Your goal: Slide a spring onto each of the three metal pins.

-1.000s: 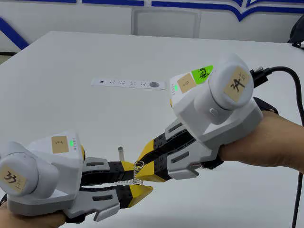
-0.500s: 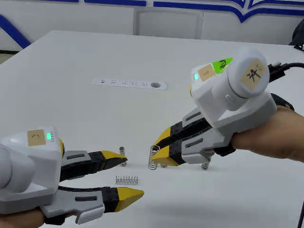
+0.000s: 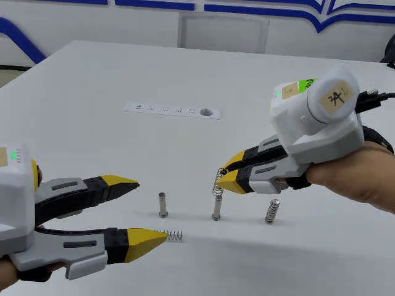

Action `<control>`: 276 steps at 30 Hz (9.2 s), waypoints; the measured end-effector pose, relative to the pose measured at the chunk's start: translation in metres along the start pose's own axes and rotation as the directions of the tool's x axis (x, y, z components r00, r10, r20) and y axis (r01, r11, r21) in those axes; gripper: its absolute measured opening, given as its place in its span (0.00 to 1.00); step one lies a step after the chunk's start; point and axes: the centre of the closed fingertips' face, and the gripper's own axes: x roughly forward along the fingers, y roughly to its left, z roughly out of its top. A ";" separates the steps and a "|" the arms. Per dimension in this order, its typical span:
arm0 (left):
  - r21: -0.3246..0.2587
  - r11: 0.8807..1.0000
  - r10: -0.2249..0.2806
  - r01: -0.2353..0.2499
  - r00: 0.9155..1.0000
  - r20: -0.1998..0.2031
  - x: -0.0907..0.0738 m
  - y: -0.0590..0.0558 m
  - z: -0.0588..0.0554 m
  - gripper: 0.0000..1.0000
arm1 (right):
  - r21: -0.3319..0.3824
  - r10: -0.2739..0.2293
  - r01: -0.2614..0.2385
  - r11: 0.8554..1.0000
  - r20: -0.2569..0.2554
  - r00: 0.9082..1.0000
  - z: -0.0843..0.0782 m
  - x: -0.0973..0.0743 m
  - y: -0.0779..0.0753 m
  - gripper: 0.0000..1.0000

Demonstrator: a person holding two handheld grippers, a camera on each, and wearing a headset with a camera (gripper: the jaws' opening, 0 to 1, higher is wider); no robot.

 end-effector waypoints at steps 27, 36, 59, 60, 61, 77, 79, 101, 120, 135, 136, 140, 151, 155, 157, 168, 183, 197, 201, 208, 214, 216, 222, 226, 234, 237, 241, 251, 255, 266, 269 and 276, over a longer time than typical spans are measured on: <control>-0.048 0.998 0.041 -0.040 0.999 0.006 -0.002 0.005 -0.012 0.59 | 0.116 -0.063 0.069 0.991 -0.053 0.997 -0.040 0.038 -0.025 0.11; -0.054 0.998 0.045 -0.045 0.999 0.005 -0.002 0.006 -0.015 0.60 | 0.128 -0.070 0.078 0.989 -0.065 0.995 -0.052 0.047 -0.025 0.11; -0.056 0.997 0.048 -0.048 0.999 -0.010 -0.003 0.007 -0.018 0.58 | 0.144 -0.077 0.094 0.985 -0.119 0.990 -0.082 0.075 -0.017 0.12; -0.056 0.997 0.047 -0.048 0.999 -0.010 -0.003 0.007 -0.018 0.58 | 0.143 -0.078 0.094 0.985 -0.112 0.991 -0.081 0.075 -0.017 0.12; -0.055 0.997 0.047 -0.048 0.999 -0.010 -0.003 0.007 -0.018 0.58 | 0.144 -0.077 0.093 0.985 -0.114 0.990 -0.081 0.075 -0.017 0.12; -0.051 0.998 0.042 -0.043 0.999 -0.021 -0.004 0.005 -0.020 0.58 | 0.151 -0.063 0.086 0.985 -0.148 0.987 -0.104 0.062 -0.001 0.15; -0.050 0.998 0.041 -0.042 0.999 -0.024 -0.003 0.004 -0.021 0.58 | 0.148 -0.054 0.076 0.986 -0.143 0.988 -0.102 0.061 0.005 0.15; -0.047 0.998 0.040 -0.043 0.998 -0.052 -0.004 0.002 -0.030 0.56 | -0.079 0.116 -0.129 0.988 -0.149 0.982 -0.058 0.103 0.054 0.14; -0.057 0.998 0.035 -0.038 0.997 -0.064 -0.004 0.001 -0.034 0.55 | -0.124 0.202 -0.245 0.962 -0.284 0.937 -0.071 0.133 0.061 0.14; -0.063 0.998 0.017 -0.021 0.998 -0.067 -0.002 -0.001 -0.037 0.53 | -0.058 0.221 -0.249 0.967 -0.302 0.927 -0.076 0.127 0.066 0.11; -0.062 0.998 0.013 -0.018 0.998 -0.069 -0.002 -0.002 -0.037 0.53 | -0.052 0.223 -0.250 0.967 -0.301 0.927 -0.077 0.125 0.067 0.11; -0.057 0.998 -0.006 0.001 0.997 -0.078 0.002 -0.004 -0.037 0.51 | -0.027 0.238 -0.256 0.966 -0.287 0.928 -0.076 0.116 0.070 0.11; -0.014 0.998 -0.066 0.065 0.989 -0.135 0.016 -0.016 -0.047 0.48 | -0.056 0.297 -0.321 0.946 -0.256 0.920 -0.063 0.073 0.092 0.11; 0.006 0.994 -0.102 0.105 0.980 -0.172 0.020 -0.025 -0.055 0.48 | -0.084 0.331 -0.362 0.928 -0.257 0.908 -0.057 0.054 0.104 0.11; 0.030 0.992 -0.117 0.125 0.974 -0.195 0.022 -0.029 -0.059 0.48 | -0.101 0.338 -0.374 0.922 -0.262 0.904 -0.054 0.044 0.109 0.11; 0.120 0.971 -0.176 0.207 0.957 -0.229 0.031 -0.047 -0.060 0.46 | -0.144 0.345 -0.396 0.907 -0.286 0.894 -0.043 0.009 0.113 0.11; 0.193 0.942 -0.230 0.274 0.947 -0.223 0.035 -0.060 -0.054 0.24 | -0.174 0.364 -0.433 0.884 -0.321 0.874 -0.038 0.004 0.125 0.11; 0.220 0.932 -0.230 0.288 0.939 -0.254 0.035 -0.062 -0.059 0.11 | -0.214 0.370 -0.437 0.874 -0.291 0.882 -0.018 -0.004 0.129 0.11; 0.217 0.934 -0.228 0.283 0.942 -0.246 0.036 -0.062 -0.058 0.11 | -0.229 0.371 -0.426 0.875 -0.247 0.895 -0.001 -0.007 0.131 0.11; 0.218 0.936 -0.229 0.275 0.950 -0.213 0.039 -0.064 -0.049 0.10 | -0.268 0.373 -0.408 0.873 -0.172 0.912 0.024 -0.007 0.138 0.11; 0.206 0.945 -0.217 0.255 0.957 -0.193 0.039 -0.060 -0.047 0.10 | -0.267 0.369 -0.394 0.880 -0.140 0.919 0.027 -0.004 0.137 0.12; 0.196 0.949 -0.213 0.247 0.960 -0.182 0.037 -0.058 -0.045 0.10 | -0.260 0.369 -0.389 0.884 -0.122 0.921 0.028 -0.005 0.135 0.12; 0.172 0.956 -0.211 0.237 0.964 -0.160 0.036 -0.056 -0.042 0.10 | -0.252 0.354 -0.372 0.893 -0.114 0.928 0.025 -0.003 0.132 0.14; 0.175 0.955 -0.211 0.239 0.963 -0.166 0.036 -0.057 -0.042 0.10 | -0.245 0.353 -0.369 0.896 -0.110 0.929 0.025 -0.001 0.132 0.13; 0.174 0.955 -0.211 0.240 0.963 -0.169 0.036 -0.057 -0.043 0.10 | -0.236 0.353 -0.369 0.899 -0.106 0.929 0.024 0.000 0.133 0.12; 0.171 0.955 -0.213 0.242 0.962 -0.168 0.036 -0.057 -0.042 0.12 | -0.231 0.353 -0.368 0.901 -0.105 0.930 0.025 0.000 0.133 0.12; 0.164 0.959 -0.203 0.230 0.965 -0.168 0.036 -0.056 -0.042 0.20 | -0.228 0.349 -0.363 0.904 -0.101 0.932 0.027 0.000 0.131 0.12; 0.122 0.980 -0.138 0.157 0.979 -0.151 0.021 -0.038 -0.041 0.38 | -0.216 0.318 -0.330 0.919 -0.089 0.944 0.029 -0.002 0.120 0.12; 0.099 0.988 -0.099 0.114 0.985 -0.144 0.012 -0.027 -0.043 0.44 | -0.203 0.295 -0.307 0.930 -0.085 0.952 0.030 -0.001 0.111 0.12; 0.043 0.999 -0.021 0.026 0.994 -0.112 0.000 -0.013 -0.043 0.54 | -0.165 0.240 -0.244 0.956 -0.042 0.970 0.037 0.006 0.089 0.12; 0.036 0.999 -0.014 0.019 0.994 -0.111 -0.001 -0.012 -0.043 0.55 | -0.153 0.227 -0.229 0.961 -0.032 0.973 0.037 0.010 0.083 0.12; 0.024 1.000 -0.001 0.004 0.993 -0.114 -0.001 -0.010 -0.046 0.58 | -0.100 0.153 -0.152 0.983 0.001 0.988 0.043 0.023 0.058 0.12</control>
